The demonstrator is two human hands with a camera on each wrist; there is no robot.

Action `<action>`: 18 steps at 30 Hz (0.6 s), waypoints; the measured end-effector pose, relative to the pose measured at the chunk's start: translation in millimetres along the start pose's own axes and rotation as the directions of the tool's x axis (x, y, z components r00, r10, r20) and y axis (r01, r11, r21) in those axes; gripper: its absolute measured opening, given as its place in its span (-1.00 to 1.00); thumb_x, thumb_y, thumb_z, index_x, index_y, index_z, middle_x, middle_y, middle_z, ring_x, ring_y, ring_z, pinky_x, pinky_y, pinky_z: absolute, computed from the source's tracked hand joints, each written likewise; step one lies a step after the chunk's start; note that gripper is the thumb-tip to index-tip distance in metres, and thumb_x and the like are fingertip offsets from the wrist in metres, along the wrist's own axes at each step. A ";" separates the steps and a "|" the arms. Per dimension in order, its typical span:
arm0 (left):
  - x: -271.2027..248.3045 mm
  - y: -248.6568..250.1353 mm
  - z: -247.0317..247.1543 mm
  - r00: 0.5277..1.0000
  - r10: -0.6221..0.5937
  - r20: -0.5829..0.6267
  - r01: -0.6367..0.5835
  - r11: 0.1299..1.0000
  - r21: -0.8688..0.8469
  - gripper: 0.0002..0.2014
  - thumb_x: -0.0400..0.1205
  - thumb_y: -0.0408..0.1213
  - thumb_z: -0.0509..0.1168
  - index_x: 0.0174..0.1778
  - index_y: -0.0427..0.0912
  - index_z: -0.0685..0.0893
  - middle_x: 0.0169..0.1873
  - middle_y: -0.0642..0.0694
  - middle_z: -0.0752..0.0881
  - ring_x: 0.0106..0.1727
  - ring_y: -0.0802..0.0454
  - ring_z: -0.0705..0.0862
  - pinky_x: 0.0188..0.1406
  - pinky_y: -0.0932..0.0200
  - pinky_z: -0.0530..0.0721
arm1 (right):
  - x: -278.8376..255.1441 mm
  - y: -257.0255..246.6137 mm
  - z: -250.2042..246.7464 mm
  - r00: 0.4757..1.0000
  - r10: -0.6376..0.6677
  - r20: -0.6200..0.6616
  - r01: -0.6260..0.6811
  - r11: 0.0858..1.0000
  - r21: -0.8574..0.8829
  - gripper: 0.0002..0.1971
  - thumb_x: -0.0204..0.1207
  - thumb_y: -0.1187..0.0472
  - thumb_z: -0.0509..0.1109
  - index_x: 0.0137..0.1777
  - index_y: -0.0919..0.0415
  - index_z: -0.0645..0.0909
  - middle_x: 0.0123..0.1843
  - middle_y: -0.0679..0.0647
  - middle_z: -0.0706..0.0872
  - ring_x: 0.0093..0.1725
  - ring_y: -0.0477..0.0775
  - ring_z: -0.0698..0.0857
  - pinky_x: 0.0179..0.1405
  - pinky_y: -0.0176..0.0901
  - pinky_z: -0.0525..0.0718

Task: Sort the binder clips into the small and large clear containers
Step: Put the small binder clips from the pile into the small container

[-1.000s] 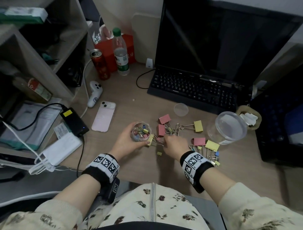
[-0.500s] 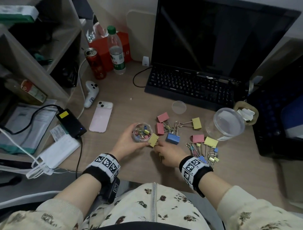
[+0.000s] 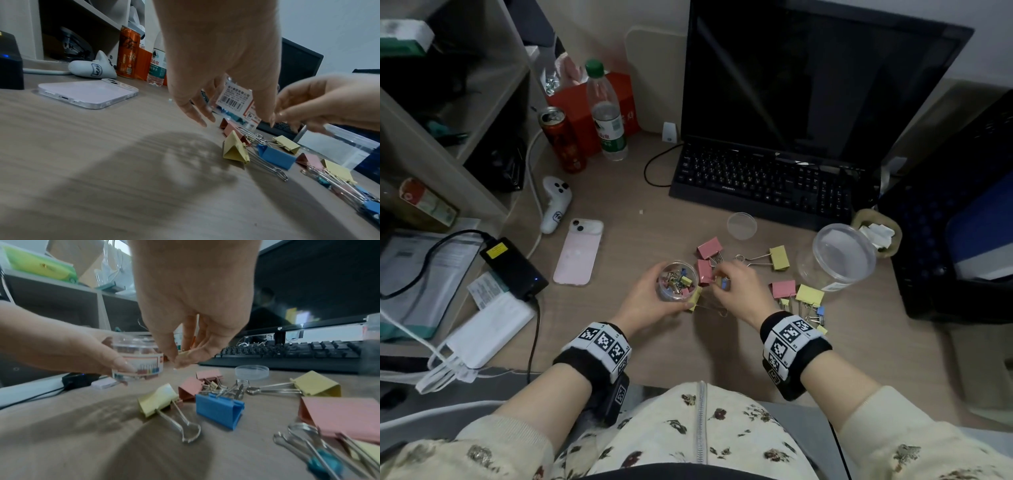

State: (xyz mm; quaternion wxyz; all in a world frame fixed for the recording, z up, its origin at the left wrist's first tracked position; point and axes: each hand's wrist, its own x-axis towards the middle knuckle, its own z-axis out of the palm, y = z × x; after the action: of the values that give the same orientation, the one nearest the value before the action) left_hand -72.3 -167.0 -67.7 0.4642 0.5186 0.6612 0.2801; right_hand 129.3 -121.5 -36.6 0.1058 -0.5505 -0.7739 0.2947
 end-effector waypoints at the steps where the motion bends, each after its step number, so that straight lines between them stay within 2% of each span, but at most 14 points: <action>1: 1.6 0.8 1.0 1.000 0.000 0.014 0.000 1.000 0.001 -0.15 0.21 -0.13 0.72 0.41 0.04 0.50 0.24 0.06 0.66 0.24 0.09 0.67 0.37 -0.01 0.63 | 2.1 -1.4 -1.3 0.998 -0.026 -0.051 0.027 1.000 0.015 -0.83 0.54 0.12 0.40 0.07 0.15 0.64 0.04 0.09 0.66 -0.02 0.09 0.62 -0.03 0.02 0.62; 4: 5.8 2.4 2.9 0.999 0.009 0.037 -0.009 1.000 0.002 -0.17 0.15 -0.08 0.73 0.33 0.12 0.51 0.22 0.05 0.68 0.23 0.09 0.68 0.36 -0.06 0.63 | 5.5 -7.8 -1.8 0.985 -0.122 -0.120 0.130 0.990 0.057 -0.83 0.54 0.06 0.43 0.07 0.07 0.65 0.00 -0.01 0.68 -0.16 -0.06 0.57 -0.10 0.00 0.64; 8: 10.5 2.6 3.1 0.998 0.027 0.052 -0.027 1.000 -0.010 -0.11 0.01 0.15 0.65 0.29 0.14 0.53 0.19 0.05 0.71 0.21 0.08 0.70 0.32 -0.09 0.65 | 6.1 -6.4 -1.0 0.979 -0.197 -0.059 0.201 0.976 0.088 -0.75 0.49 -0.02 0.47 0.09 0.06 0.70 -0.02 -0.03 0.70 -0.07 0.02 0.68 -0.06 0.06 0.67; 10: 14.1 1.3 3.3 0.998 0.029 0.048 -0.029 1.000 -0.011 -0.15 0.00 0.15 0.64 0.25 0.21 0.52 0.17 0.06 0.71 0.20 0.09 0.70 0.31 -0.09 0.66 | 5.7 -3.6 -6.2 0.978 -0.204 -0.029 0.206 0.970 0.132 -0.69 0.48 0.01 0.50 0.17 0.11 0.72 0.05 0.04 0.73 0.00 0.07 0.69 0.05 -0.03 0.64; 12: 18.0 1.7 3.0 0.998 0.035 0.042 -0.034 0.999 -0.021 -0.18 0.00 0.16 0.63 0.21 0.29 0.51 0.17 0.07 0.71 0.21 0.08 0.71 0.31 -0.09 0.66 | 5.7 -2.2 -10.6 0.975 -0.221 0.014 0.217 0.967 0.135 -0.66 0.55 0.05 0.45 0.27 0.14 0.68 0.14 0.05 0.73 0.09 0.04 0.67 0.09 -0.25 0.53; 14: 21.7 0.4 3.2 0.999 0.035 0.036 -0.035 0.999 -0.015 -0.20 0.00 0.18 0.62 0.18 0.32 0.51 0.18 0.08 0.70 0.22 0.07 0.70 0.32 -0.09 0.65 | 6.3 -1.2 -12.0 0.978 -0.208 -0.001 0.207 0.970 0.127 -0.70 0.64 0.09 0.34 0.30 0.17 0.65 0.18 0.05 0.73 0.13 -0.01 0.65 0.05 -0.41 0.41; 16: 24.8 -1.0 2.7 0.999 0.037 0.038 -0.037 0.999 0.006 -0.23 0.01 0.20 0.62 0.16 0.34 0.51 0.20 0.08 0.68 0.24 0.07 0.68 0.33 -0.08 0.64 | 9.8 3.6 -9.6 0.987 -0.145 -0.066 0.153 0.976 0.152 -0.75 0.69 0.16 0.27 0.25 0.24 0.63 0.14 0.08 0.73 0.10 0.01 0.64 0.01 -0.40 0.38; 18: 28.6 -3.6 0.7 0.999 0.021 0.041 -0.022 1.000 0.017 -0.17 0.02 0.24 0.62 0.23 0.39 0.47 0.25 0.09 0.66 0.27 0.07 0.66 0.35 -0.11 0.63 | 14.6 13.5 -6.0 0.996 -0.037 -0.078 0.049 0.986 0.161 -0.79 0.70 0.19 0.24 0.21 0.25 0.60 0.10 0.07 0.69 0.05 -0.01 0.61 -0.05 -0.35 0.37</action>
State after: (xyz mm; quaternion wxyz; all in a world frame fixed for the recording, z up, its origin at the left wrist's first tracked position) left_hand -74.1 -141.2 -80.3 0.4700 0.5353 0.6484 0.2686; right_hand 137.5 -103.2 -41.9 0.1856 -0.5339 -0.7545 0.3336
